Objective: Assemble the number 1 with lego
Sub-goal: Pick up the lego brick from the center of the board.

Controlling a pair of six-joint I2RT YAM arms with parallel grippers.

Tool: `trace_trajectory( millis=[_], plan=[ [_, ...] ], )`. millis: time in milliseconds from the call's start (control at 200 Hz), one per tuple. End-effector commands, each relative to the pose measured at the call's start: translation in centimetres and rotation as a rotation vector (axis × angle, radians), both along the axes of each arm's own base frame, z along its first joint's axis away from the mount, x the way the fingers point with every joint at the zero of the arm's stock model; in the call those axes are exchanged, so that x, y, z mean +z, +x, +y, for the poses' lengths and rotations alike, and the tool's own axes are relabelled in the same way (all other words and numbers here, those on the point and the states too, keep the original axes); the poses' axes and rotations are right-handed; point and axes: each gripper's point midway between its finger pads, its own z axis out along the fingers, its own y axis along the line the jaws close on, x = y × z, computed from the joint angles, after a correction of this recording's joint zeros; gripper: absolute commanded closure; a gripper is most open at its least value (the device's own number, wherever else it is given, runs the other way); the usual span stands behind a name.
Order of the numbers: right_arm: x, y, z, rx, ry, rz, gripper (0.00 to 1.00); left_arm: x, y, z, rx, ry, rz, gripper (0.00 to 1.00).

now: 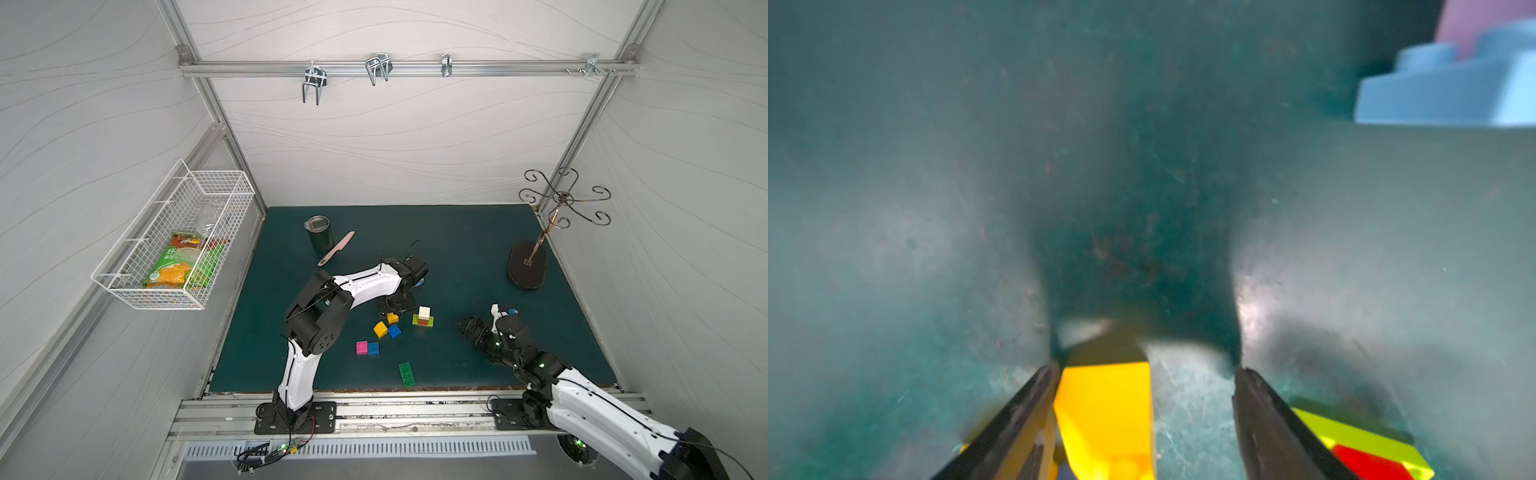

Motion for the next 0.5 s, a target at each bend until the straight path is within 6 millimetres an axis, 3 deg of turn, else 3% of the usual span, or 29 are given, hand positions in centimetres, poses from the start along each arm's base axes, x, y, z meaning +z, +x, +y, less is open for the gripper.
trace_trajectory(
  millis=[0, 225, 495],
  plan=[
    [0.56, 0.38, 0.16, 0.006, 0.005, -0.027, 0.01, 0.48, -0.29, 0.07, -0.050, 0.081, 0.003, 0.31],
    [0.56, 0.32, 0.14, 0.008, 0.004, -0.025, 0.01, 0.43, -0.50, 0.12, -0.060, 0.098, 0.009, 0.41],
    [0.63, 0.30, 0.11, 0.006, 0.007, -0.026, 0.01, 0.03, -0.80, -0.25, -0.078, 0.068, 0.016, 0.41]
  ],
)
